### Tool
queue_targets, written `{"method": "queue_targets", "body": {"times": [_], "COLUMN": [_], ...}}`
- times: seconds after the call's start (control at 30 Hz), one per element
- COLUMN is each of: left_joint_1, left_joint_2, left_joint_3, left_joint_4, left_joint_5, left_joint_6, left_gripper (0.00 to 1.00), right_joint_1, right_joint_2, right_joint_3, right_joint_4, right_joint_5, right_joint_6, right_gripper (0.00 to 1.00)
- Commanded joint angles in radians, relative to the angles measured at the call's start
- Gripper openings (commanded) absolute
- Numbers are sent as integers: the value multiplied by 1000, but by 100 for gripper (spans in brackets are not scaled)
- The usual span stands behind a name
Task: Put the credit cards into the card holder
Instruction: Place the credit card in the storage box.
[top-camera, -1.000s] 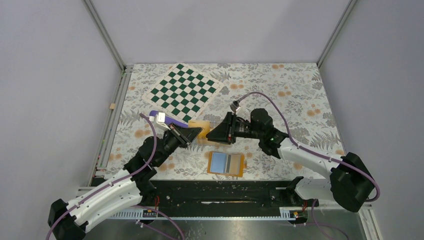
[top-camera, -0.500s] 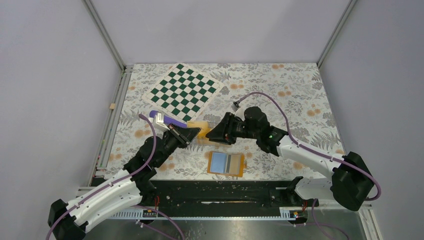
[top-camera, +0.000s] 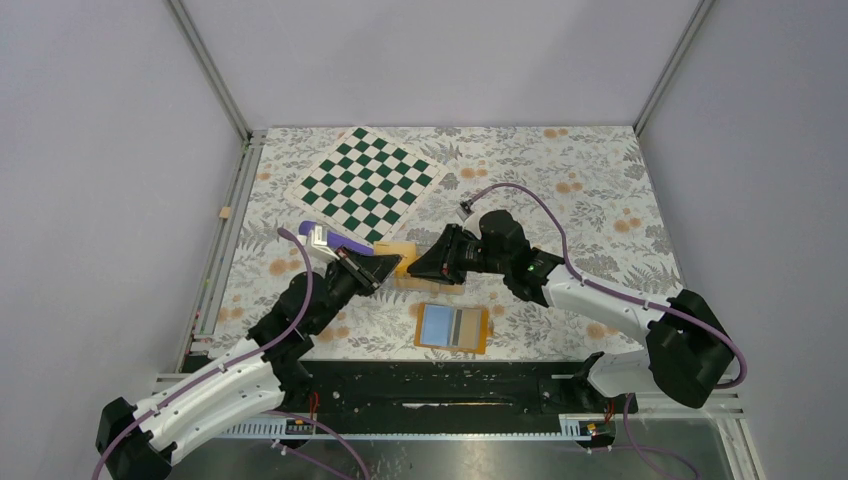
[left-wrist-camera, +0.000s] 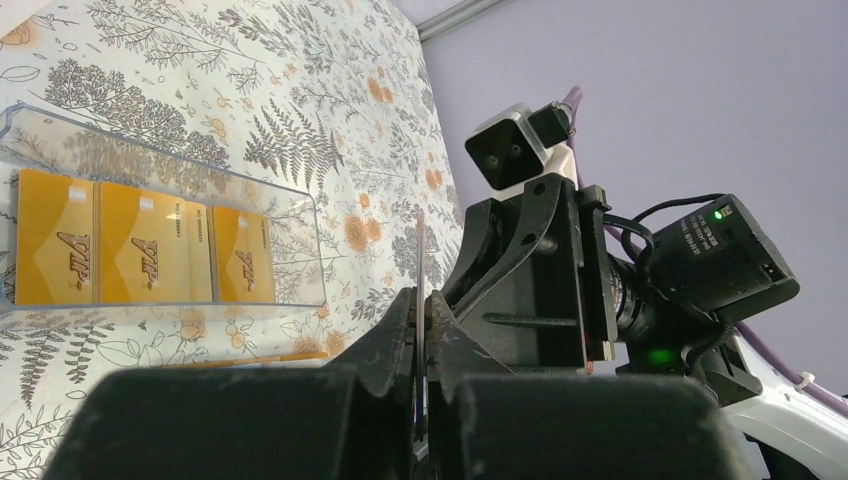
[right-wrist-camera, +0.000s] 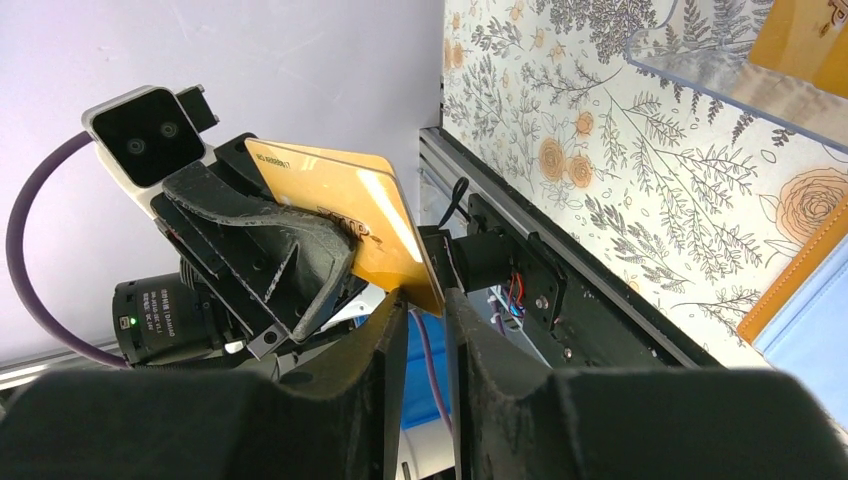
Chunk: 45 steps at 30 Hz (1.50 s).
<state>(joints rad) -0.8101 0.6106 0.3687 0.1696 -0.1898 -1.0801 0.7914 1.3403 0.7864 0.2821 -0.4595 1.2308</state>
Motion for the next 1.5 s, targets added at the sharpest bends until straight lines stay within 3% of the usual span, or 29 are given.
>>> {"method": "queue_targets", "body": {"times": [0.0, 0.4, 0.77, 1.1, 1.47], "left_joint_1": [3, 3, 2, -6, -17], "left_joint_2": [-2, 0, 33, 61, 76], "left_joint_3": [23, 20, 64, 107, 135], "left_joint_4": [32, -20, -90, -161, -220], "left_joint_5": [9, -10, -18, -29, -66], "left_joint_6": [-7, -6, 41, 100, 166], "left_gripper": [0, 0, 0, 0, 0], "right_joint_1": [10, 10, 9, 10, 9], "right_joint_2": [-22, -79, -64, -91, -53], "right_joint_3": [49, 36, -35, -51, -86], "right_joint_4": [50, 65, 304, 288, 453], "right_joint_5": [26, 38, 34, 78, 83], "right_joint_6": [-14, -28, 125, 136, 269], "right_gripper": [27, 29, 43, 54, 58]}}
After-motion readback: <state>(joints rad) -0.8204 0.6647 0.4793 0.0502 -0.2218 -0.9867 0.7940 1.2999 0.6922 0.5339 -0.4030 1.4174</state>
